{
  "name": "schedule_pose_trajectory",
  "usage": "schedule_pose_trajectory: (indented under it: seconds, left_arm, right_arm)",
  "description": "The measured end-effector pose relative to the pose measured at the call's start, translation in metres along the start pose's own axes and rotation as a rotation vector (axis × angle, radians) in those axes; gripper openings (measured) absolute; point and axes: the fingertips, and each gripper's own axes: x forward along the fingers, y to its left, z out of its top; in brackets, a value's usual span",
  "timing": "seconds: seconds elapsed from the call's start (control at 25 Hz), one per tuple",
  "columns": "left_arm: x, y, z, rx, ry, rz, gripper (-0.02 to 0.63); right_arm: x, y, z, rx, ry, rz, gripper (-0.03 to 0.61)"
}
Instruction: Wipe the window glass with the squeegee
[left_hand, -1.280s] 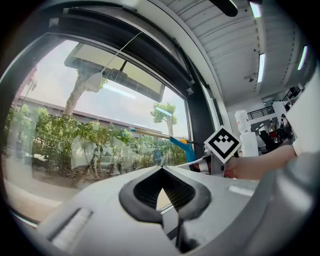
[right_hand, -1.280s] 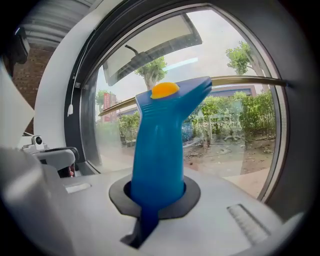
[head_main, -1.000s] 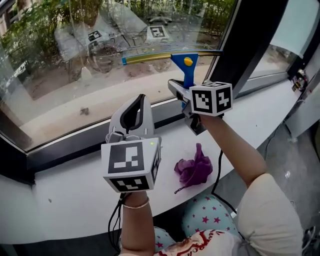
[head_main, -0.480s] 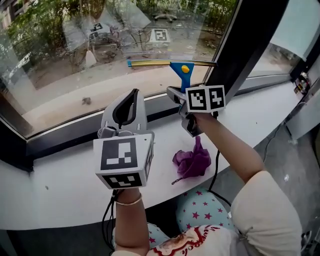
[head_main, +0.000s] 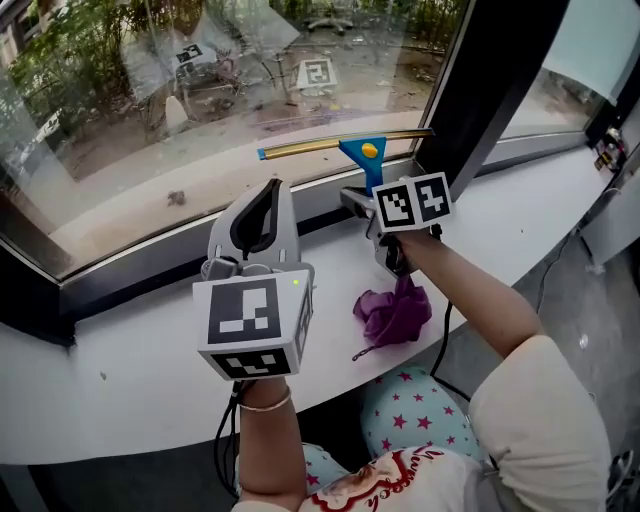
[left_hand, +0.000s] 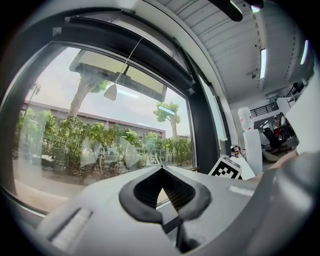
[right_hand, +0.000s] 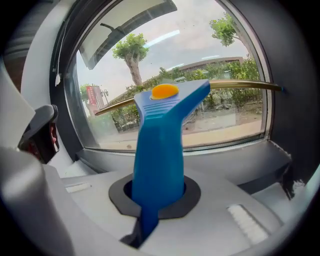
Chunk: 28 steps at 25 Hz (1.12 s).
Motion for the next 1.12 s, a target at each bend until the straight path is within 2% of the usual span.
schedule_pose_trajectory:
  seconds: [0.24,0.44,0.72,0.84,0.96,1.12]
  left_arm:
    - [0.001,0.001,-0.006,-0.002,0.013,-0.002,0.002]
    - [-0.001,0.002,-0.003,0.002,0.007,-0.001,0.000]
    - [-0.003,0.001,-0.002,-0.001,0.010,-0.013,0.002]
    - [-0.004,0.002,-0.005,-0.002,0.014,-0.013,0.002]
    - [-0.001,0.007,-0.006,0.001,0.014,-0.011,0.002]
    - [-0.006,0.007,-0.017,0.007,0.040,0.004,0.002]
  right_arm:
    - [-0.001,-0.001,-0.009,0.009,0.004,0.013,0.028]
    - [-0.006,0.003,-0.016,0.047,0.052,0.039,0.028]
    - [-0.014,0.005,-0.036,0.038,0.206,0.054,0.028]
    - [-0.013,0.004,-0.049,0.079,0.261,0.060,0.028]
    - [-0.010,0.004,-0.047,0.120,0.251,0.073,0.028]
    - [-0.026,0.018,-0.048,0.045,0.196,0.056,0.028]
